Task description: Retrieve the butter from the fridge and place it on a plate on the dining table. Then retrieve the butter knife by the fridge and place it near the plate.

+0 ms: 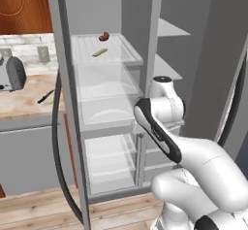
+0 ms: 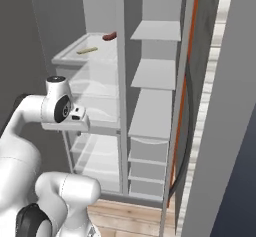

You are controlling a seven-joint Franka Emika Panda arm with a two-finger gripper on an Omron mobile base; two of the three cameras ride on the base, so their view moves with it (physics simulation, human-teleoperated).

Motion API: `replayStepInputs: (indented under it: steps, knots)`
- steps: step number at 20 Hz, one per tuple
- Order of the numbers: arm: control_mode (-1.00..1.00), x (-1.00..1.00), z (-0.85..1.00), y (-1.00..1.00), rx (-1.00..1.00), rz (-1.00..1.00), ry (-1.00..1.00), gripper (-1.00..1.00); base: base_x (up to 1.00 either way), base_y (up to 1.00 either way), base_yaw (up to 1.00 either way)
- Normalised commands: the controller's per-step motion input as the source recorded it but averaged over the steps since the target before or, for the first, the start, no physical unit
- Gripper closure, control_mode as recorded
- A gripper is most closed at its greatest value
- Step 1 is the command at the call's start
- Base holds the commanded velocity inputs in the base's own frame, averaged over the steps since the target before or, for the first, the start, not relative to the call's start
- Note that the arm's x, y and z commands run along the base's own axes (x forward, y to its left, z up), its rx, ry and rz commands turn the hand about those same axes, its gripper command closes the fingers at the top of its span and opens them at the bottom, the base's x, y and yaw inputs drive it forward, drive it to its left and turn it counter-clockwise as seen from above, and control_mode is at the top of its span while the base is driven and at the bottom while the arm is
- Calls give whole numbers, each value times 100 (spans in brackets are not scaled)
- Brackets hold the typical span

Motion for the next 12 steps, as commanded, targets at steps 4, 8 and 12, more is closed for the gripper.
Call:
replayStepInputs:
  steps: [4, 8, 12]
  knots:
    - [100, 0, 0, 0, 0, 0, 0, -100, 42, 3, 24]
    - [100, 0, 0, 0, 0, 0, 0, -100, 44, 0, 4]
    - [100, 0, 0, 0, 0, 0, 0, -100, 61, 0, 3]
